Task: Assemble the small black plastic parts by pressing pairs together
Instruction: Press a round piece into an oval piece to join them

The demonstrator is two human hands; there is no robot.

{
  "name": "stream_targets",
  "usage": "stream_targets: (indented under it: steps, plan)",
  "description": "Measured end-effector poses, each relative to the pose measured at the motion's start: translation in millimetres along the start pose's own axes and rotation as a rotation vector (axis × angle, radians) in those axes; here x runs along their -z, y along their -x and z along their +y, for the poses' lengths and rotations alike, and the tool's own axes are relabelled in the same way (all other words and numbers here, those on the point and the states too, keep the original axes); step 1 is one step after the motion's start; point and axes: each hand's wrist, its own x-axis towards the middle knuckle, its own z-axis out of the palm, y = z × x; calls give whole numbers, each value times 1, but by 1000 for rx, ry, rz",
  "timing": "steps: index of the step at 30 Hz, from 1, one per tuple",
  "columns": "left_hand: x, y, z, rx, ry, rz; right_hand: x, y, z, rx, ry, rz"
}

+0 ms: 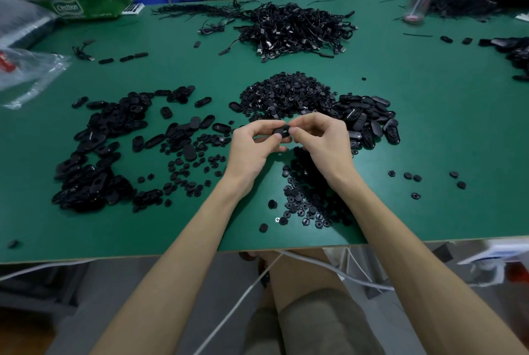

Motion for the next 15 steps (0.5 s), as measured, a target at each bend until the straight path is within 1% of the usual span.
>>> stream_targets:
  steps: [7,15]
  plan:
    - [-1,0,0,-7,-22,-2,-2,1,-1,16,138,23]
    - [0,-1,-3,-12,-32,-1,-1,3,-3,8,165,15]
